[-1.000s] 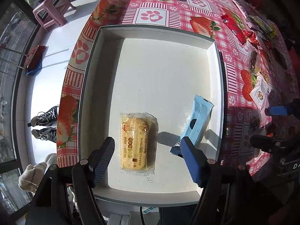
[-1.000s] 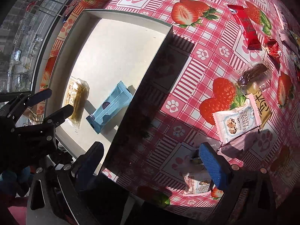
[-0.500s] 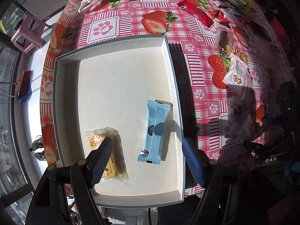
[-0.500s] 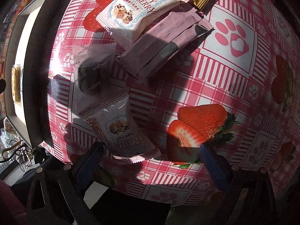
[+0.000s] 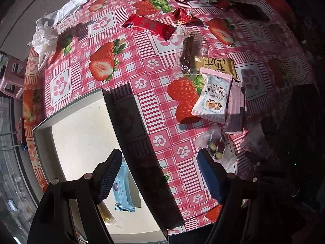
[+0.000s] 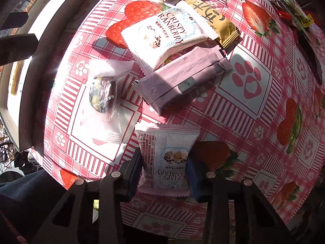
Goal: Organize snacks
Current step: 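Grasp a white-pink Crispy Cranberry packet from the table with the right tool, then grasp a second Crispy Cranberry packet with the left tool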
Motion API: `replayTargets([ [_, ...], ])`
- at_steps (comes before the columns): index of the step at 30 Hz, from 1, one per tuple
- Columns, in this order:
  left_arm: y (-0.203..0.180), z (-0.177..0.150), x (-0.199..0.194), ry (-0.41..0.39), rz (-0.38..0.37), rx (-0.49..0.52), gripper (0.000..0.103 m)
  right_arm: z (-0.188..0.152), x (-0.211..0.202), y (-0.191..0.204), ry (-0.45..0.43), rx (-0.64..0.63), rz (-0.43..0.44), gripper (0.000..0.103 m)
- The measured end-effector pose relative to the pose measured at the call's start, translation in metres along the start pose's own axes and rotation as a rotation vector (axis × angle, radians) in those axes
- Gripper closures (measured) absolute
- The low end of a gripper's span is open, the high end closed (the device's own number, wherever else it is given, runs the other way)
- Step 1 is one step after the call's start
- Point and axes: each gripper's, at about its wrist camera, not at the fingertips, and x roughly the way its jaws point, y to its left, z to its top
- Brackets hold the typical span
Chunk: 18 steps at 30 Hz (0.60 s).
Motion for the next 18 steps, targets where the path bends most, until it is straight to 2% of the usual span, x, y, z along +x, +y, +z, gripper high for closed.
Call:
replayTargets([
  [2,-0.02,0.019,0.011,-0.004,-0.006,0.003,0.023,-0.016,0.003,-0.015,-0.005,0.057,0.008,0.061],
  [5,-0.048,0.05,0.026,-0.009,-0.027,0.003,0.023,-0.047,0.01,-0.054,-0.001,0.188,0.071,0.061],
  [8,-0.067,0.071,0.043,0.0,0.002,0.036,0.023,-0.079,0.015,-0.081,0.002,0.295,0.134,0.061],
  [11,-0.08,0.089,0.06,0.021,0.009,0.048,0.023,-0.103,0.019,-0.103,0.003,0.33,0.144,0.061],
  [14,-0.09,0.105,0.067,0.021,-0.02,0.044,0.022,-0.131,0.025,-0.119,0.004,0.342,0.149,0.061],
  [16,-0.099,0.117,0.07,0.028,0.0,0.05,0.022,-0.116,0.014,-0.148,0.007,0.356,0.155,0.061],
  [18,-0.107,0.126,0.077,0.048,0.017,0.065,0.022,-0.122,0.015,-0.155,0.011,0.366,0.163,0.061],
])
